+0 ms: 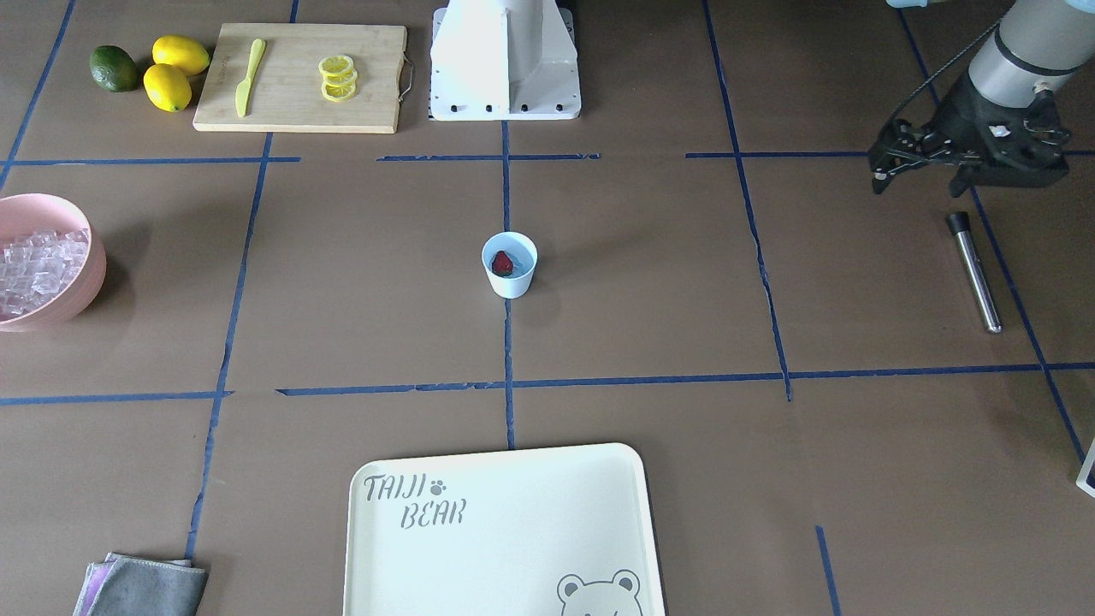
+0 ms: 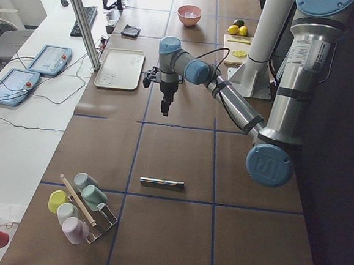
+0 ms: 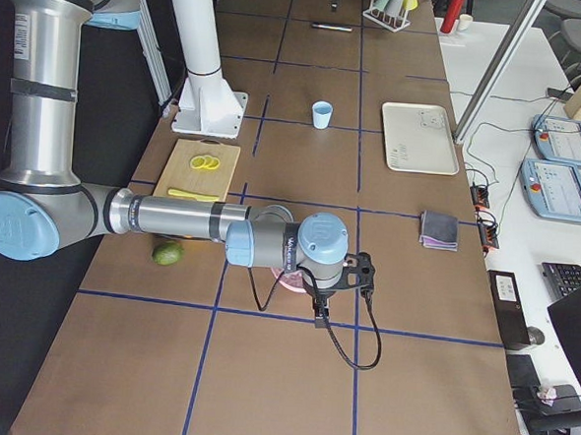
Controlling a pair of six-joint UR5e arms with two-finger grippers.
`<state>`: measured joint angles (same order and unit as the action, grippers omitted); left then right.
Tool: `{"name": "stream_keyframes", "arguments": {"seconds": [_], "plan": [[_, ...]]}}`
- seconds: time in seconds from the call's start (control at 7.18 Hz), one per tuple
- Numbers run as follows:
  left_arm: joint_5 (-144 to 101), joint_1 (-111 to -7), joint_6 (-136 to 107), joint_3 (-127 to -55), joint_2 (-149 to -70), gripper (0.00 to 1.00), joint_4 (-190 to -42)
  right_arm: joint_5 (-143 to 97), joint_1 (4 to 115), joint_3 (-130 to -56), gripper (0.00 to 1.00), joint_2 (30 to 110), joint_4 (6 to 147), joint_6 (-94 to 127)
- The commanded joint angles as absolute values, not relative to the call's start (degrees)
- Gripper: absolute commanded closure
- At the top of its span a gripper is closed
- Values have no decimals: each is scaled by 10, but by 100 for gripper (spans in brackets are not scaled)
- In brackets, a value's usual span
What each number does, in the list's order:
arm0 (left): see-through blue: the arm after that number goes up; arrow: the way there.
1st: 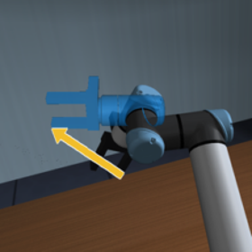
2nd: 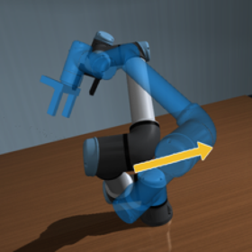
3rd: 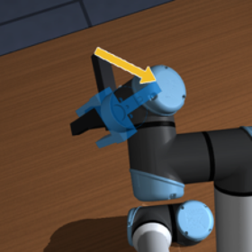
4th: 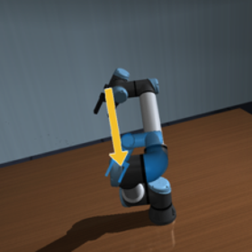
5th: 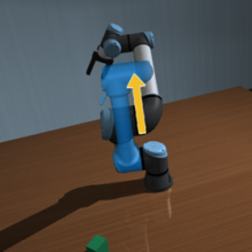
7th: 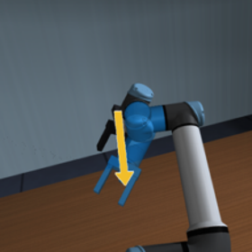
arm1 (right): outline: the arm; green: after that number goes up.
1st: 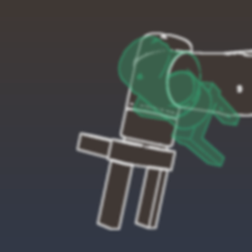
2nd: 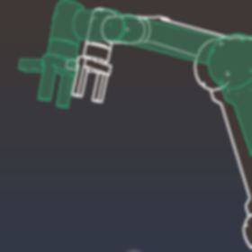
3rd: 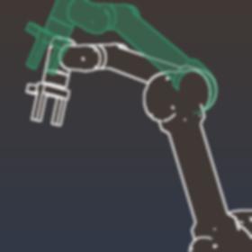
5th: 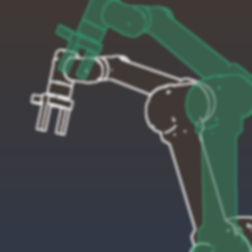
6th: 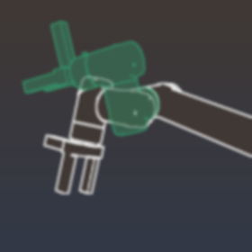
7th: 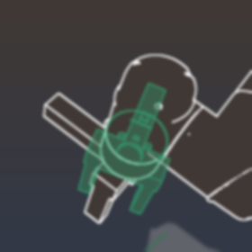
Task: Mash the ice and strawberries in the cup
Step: 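Raise the left gripper and move it to the silver pestle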
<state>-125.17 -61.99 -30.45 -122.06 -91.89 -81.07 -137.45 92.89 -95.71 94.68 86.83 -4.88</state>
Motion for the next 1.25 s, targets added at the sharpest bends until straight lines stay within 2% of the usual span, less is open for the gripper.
{"name": "stream_keyframes", "arguments": {"seconds": [0.0,0.28,0.84,1.11], "plan": [[-1254,-642,-304,-1201,-849,0,-905,-1375,929,-957,1,947,868,-47],[-1253,-650,-321,-1128,-816,0,-1036,-1375,929,-957,1,947,868,-47],[-1252,-650,-343,-929,-846,0,-1196,-1375,929,-959,1,947,867,-47],[-1252,-650,-344,-884,-860,0,-1219,-1375,929,-959,1,947,867,-47]]}}
